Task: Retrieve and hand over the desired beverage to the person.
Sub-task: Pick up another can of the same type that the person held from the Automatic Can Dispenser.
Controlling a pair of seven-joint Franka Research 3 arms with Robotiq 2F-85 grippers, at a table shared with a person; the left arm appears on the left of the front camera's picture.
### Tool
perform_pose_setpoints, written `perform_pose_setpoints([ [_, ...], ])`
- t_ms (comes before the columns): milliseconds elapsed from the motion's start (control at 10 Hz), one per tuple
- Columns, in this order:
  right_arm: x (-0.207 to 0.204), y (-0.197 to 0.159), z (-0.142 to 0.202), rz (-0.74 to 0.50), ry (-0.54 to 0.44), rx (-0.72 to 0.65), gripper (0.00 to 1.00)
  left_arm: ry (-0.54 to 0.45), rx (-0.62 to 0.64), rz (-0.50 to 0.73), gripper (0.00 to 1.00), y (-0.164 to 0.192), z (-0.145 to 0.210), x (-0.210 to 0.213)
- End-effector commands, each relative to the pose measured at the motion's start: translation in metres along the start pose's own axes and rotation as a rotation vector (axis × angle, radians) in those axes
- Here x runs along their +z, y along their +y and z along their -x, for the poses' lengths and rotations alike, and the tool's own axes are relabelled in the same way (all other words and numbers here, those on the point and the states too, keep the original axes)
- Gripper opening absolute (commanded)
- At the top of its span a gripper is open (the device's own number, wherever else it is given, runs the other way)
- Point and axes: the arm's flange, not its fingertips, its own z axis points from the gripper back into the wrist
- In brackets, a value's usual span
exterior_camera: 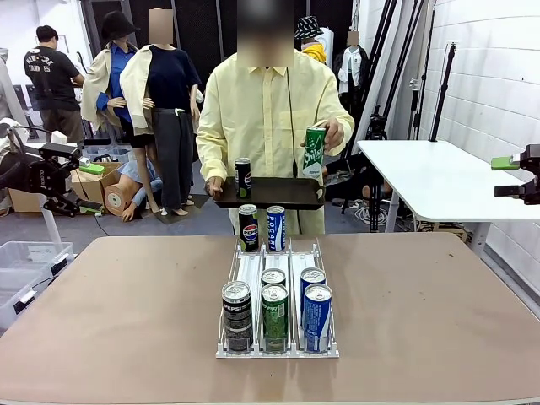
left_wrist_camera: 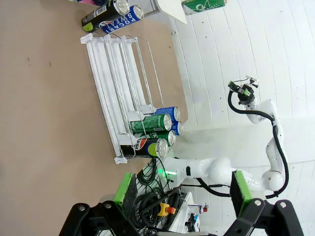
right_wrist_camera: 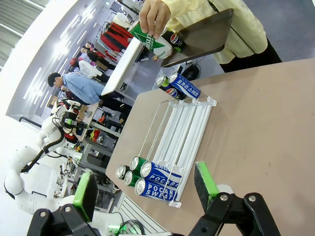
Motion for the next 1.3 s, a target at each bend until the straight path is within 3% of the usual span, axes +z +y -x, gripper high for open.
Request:
perform_pose_setpoints([
  [0, -0.0013, 0.0005, -0.0016, -0.015, -0.007, -0.001, 1.00, -0.001, 0.000, -0.001, 1.00, -0.0007, -0.0002, 0.0012],
  [1200, -0.0013, 0.0005, -0.0016, -0.015, -0.007, -0.001, 1.00, -0.001, 0.000, -0.001, 1.00, -0.0007, -0.0002, 0.0012],
])
